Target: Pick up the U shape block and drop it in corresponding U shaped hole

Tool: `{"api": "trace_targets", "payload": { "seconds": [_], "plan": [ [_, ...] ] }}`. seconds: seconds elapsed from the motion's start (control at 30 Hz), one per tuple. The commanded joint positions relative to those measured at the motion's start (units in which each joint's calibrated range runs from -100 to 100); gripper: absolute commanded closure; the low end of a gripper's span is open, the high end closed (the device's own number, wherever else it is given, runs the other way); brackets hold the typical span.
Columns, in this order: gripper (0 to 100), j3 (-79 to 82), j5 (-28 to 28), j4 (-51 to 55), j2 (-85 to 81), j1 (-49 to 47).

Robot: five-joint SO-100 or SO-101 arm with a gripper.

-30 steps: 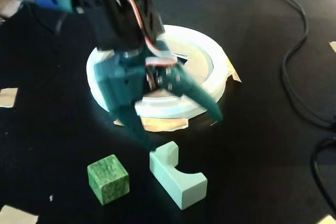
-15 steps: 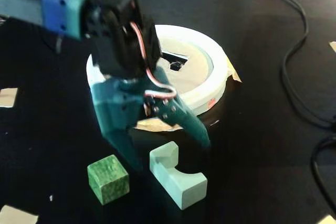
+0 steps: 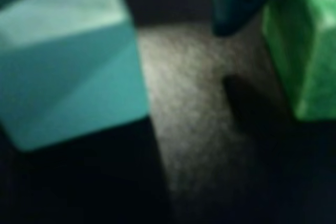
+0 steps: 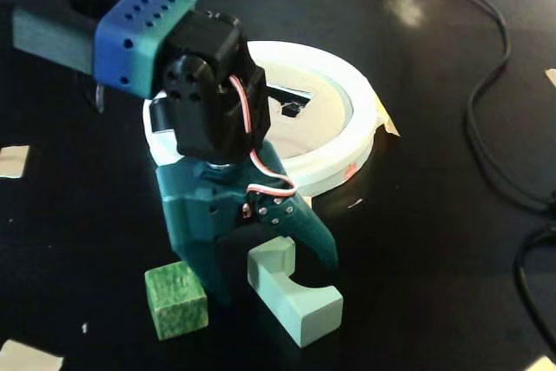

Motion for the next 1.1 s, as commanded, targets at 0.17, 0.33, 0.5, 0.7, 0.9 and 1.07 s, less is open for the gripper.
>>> {"api": "trace_targets", "payload": {
  "seconds": [0.17, 0.33, 0.5, 0.7, 0.9, 1.07],
  "plan": [
    [15, -5.0, 1.5, 0.8, -1.6, 0.8],
    [15, -5.0, 1.5, 1.5, -1.9, 0.8],
    [18, -5.0, 1.5, 1.8, -2.0, 0.8],
    [62, -5.1, 1.4, 0.8, -2.1, 0.8],
    [87, -5.2, 1.4, 0.7, -2.2, 0.8],
    [99, -8.7, 1.4, 1.8, -2.1, 0.8]
  ]
}}
